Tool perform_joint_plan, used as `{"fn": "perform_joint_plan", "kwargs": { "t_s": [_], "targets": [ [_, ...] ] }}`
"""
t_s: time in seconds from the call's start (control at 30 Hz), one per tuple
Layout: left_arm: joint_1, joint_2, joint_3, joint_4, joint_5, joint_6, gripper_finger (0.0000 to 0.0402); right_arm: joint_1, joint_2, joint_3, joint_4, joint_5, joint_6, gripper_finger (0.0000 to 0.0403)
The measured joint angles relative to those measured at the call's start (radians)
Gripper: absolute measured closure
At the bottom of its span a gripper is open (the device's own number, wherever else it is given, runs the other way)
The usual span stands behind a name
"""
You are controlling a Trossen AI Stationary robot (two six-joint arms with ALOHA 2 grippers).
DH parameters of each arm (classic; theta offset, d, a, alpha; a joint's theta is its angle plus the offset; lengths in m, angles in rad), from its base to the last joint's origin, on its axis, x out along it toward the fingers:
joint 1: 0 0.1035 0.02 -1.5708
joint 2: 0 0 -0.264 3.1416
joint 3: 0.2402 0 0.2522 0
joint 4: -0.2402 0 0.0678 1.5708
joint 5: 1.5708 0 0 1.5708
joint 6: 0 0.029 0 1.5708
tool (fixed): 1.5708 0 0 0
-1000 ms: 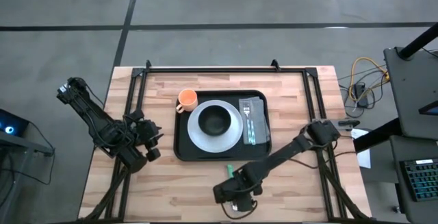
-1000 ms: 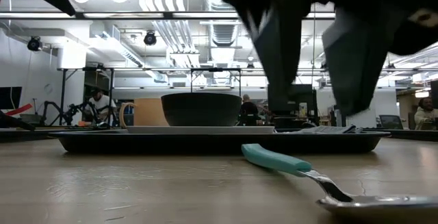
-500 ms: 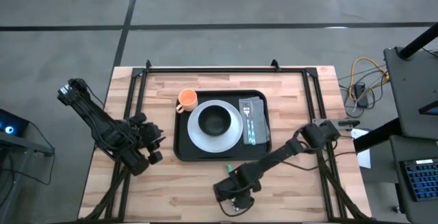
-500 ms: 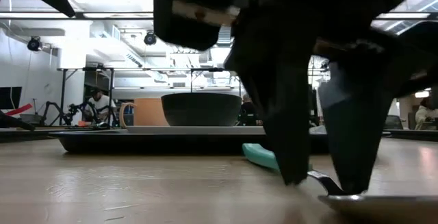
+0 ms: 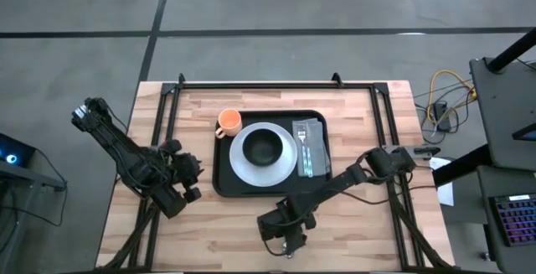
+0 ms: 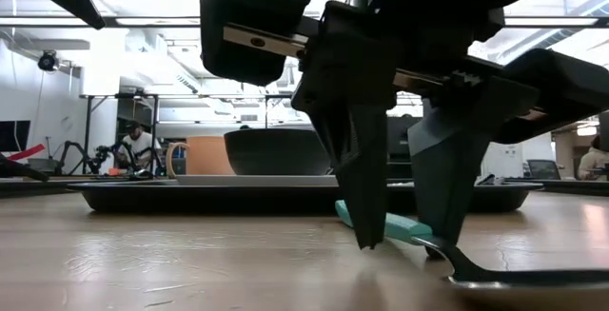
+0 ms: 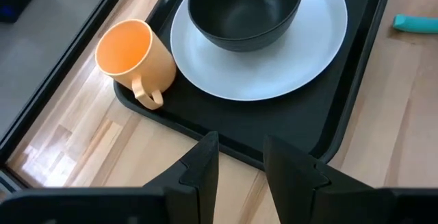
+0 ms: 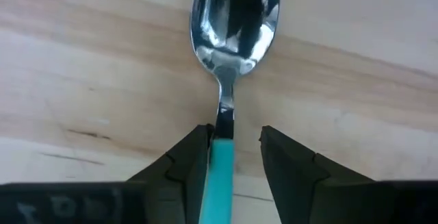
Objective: Set up tray
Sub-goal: Put the blue spoon on the gray napkin to the right of the blue knife
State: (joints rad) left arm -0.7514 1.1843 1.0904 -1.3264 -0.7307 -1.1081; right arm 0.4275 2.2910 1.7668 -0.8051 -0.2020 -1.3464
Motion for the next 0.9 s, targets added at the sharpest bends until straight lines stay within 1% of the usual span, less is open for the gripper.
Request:
{"fn": "perform_joint_plan", "kwargs": {
  "t_s": [0.1, 0.2, 0.33, 0.43, 0.53, 0.63, 0.7, 0.8, 0.9],
  "targets": [
    [0.000, 0.000, 0.000, 0.000, 0.000, 0.000, 0.0304, -0.001, 0.000, -0.001, 0.000, 0.004, 0.000, 0.0287],
    [0.000, 0.000, 0.000, 0.001, 0.000, 0.000, 0.0304, -0.001, 0.000, -0.002, -0.002, 0.007, 0.014, 0.0305],
    [0.000, 0.000, 0.000, 0.001, 0.000, 0.000, 0.0304, 0.003, 0.000, -0.002, -0.002, 0.022, 0.056, 0.0349],
    [0.000, 0.000, 0.000, 0.001, 0.000, 0.000, 0.0304, -0.002, 0.000, -0.001, 0.004, 0.026, 0.131, 0.0378],
    [0.000, 0.000, 0.000, 0.001, 0.000, 0.000, 0.0304, -0.019, -0.001, 0.008, -0.009, 0.041, 0.257, 0.0379],
    [0.000, 0.000, 0.000, 0.006, 0.000, 0.000, 0.0304, -0.042, -0.016, 0.010, -0.050, 0.068, 0.342, 0.0379],
    [-0.001, 0.000, 0.000, 0.013, 0.011, 0.000, 0.0304, -0.049, -0.036, 0.009, -0.076, 0.108, 0.395, 0.0380],
    [-0.001, 0.000, 0.000, 0.017, 0.040, -0.001, 0.0304, -0.049, -0.074, 0.010, -0.096, 0.151, 0.477, 0.0380],
    [-0.001, 0.000, 0.000, 0.017, 0.050, -0.001, 0.0304, -0.034, -0.111, 0.010, -0.097, 0.156, 0.574, 0.0382]
  ]
}}
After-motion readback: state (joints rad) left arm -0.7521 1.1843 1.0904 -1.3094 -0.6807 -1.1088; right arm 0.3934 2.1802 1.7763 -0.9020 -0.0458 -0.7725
